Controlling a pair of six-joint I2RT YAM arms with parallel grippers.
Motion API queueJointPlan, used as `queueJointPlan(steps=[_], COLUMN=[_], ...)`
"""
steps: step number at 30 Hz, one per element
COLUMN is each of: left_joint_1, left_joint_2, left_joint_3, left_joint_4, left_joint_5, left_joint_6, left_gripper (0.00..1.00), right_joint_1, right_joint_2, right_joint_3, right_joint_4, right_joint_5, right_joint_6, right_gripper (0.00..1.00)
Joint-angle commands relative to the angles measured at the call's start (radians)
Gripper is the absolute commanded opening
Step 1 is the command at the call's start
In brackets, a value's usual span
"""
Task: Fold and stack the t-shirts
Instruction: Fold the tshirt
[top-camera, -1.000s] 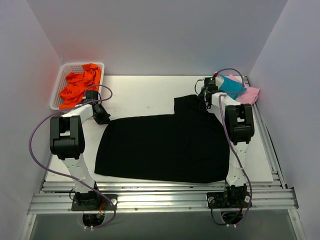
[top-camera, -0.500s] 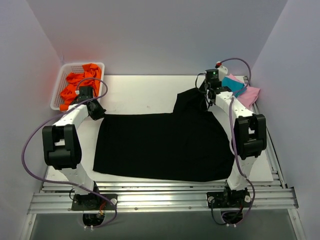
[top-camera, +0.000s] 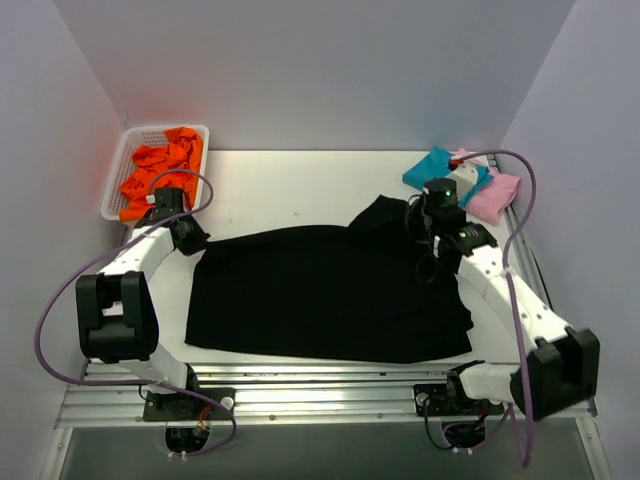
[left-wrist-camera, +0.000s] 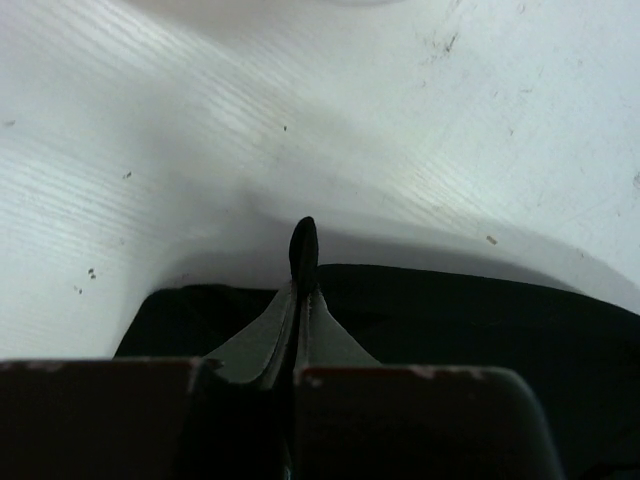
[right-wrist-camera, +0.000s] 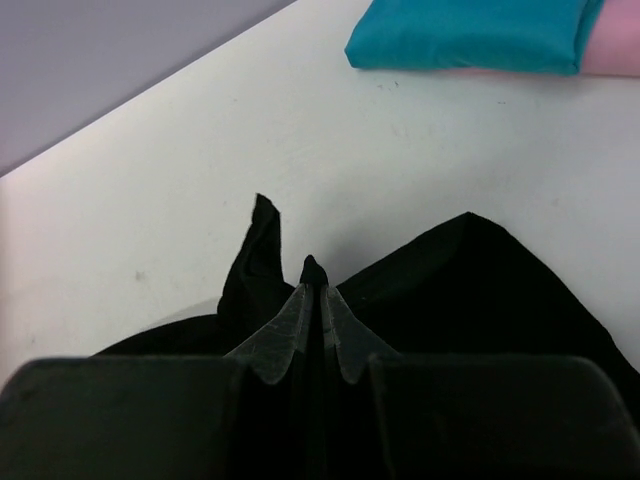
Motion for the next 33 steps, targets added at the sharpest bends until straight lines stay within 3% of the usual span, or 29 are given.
queueJointPlan(steps=[1,10,19,21,22,23,24,26,29,33], left_joint_1=[0.007,0.005,0.004,0.005,0.005,0.005,0.005,0.005,0.005,0.008], left_joint_2=[-0.097,-0.176,-0.228,-0.269,-0.283,-0.313,-0.329,-0.372,-0.415,-0.401], left_joint_3=[-0.038,-0.132,-0.230,-0.262,-0.270,-0.276,-0.287,-0.292,-0.286,-0.230], left_joint_4=[0.040,0.091,0.119,0.126,0.128,0.126,0.131,0.134,0.137,0.120], left_joint_5=[-0.023,-0.032,-0.067,-0.079,-0.083,-0.095,-0.101,-0.115,-0.135,-0.133], left_joint_6=[-0.004,-0.029,-0.052,-0.067,-0.078,-0.087,-0.095,-0.118,-0.139,-0.136], left_gripper=[0.02,0.02,0.02,0.05,0.10,0.25,0.71,0.97,0.94,0.94], right_joint_1=[0.050,0.240,0.308,0.308,0.306,0.305,0.291,0.264,0.185,0.128], right_joint_2=[-0.210,-0.646,-0.922,-1.020,-1.048,-1.074,-1.105,-1.099,-1.012,-0.746], right_joint_3=[-0.093,-0.351,-0.472,-0.456,-0.451,-0.442,-0.434,-0.408,-0.390,-0.391], right_joint_4=[-0.083,-0.290,-0.588,-0.660,-0.706,-0.723,-0.728,-0.709,-0.590,-0.369], right_joint_5=[0.088,0.079,0.050,0.060,0.057,0.053,0.044,0.022,-0.042,-0.093], right_joint_6=[0.042,0.254,0.437,0.490,0.501,0.519,0.523,0.500,0.408,0.319], right_gripper=[0.00,0.00,0.00,0.20,0.39,0.99,1.00,1.00,1.00,1.00])
